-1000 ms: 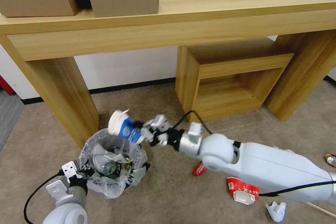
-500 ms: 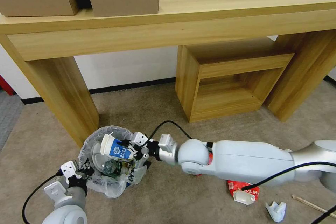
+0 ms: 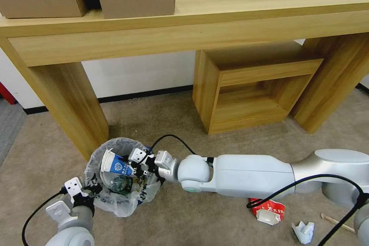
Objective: Pick up the trash bin and place the garbage on the floor into it.
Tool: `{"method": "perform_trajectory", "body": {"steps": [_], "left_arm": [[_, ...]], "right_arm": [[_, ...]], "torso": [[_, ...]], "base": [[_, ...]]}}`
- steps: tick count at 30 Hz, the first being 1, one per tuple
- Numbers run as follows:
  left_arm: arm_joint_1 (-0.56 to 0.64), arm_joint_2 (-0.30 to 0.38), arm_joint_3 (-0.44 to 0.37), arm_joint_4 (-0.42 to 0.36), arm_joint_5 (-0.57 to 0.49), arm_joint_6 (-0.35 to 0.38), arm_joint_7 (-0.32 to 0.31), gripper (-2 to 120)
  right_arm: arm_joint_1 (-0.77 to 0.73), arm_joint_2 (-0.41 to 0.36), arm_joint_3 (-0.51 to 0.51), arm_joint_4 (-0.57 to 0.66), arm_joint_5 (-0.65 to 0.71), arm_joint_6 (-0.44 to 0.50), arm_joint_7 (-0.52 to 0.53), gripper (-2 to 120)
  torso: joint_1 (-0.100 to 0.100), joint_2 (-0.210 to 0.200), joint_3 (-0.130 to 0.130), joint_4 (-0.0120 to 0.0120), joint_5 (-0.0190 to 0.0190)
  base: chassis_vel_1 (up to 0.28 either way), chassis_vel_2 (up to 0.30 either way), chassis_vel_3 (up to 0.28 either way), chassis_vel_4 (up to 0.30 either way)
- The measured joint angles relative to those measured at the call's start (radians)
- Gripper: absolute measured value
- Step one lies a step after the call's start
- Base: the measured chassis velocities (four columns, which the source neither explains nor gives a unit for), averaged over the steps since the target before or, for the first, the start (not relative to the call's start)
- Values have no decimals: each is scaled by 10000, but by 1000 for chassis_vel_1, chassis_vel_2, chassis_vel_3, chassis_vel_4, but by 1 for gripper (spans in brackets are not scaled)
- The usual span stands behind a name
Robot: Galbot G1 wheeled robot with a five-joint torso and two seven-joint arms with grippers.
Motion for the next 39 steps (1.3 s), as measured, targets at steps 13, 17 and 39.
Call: {"method": "perform_trajectory", "body": {"steps": [13, 17, 39], "left_arm": [[-100, 29, 3, 191, -16, -19, 7, 0], [-118, 29, -4, 240, -16, -19, 7, 0], [-98, 217, -135, 330, -86, 23, -32, 0]], "right_arm": [[-132, -222, 82, -70, -154, -35, 15, 30], [-156, -273, 121, 14, -145, 8, -16, 43], [-1602, -2036, 3411, 1736, 454, 52, 87, 100]], "torso": [[-1, 0, 0, -1, 0], [0, 0, 0, 0, 1], [0, 0, -1, 0, 3]], "base": [[0, 0, 0, 0], [0, 0, 0, 0], [0, 0, 0, 0]]}}
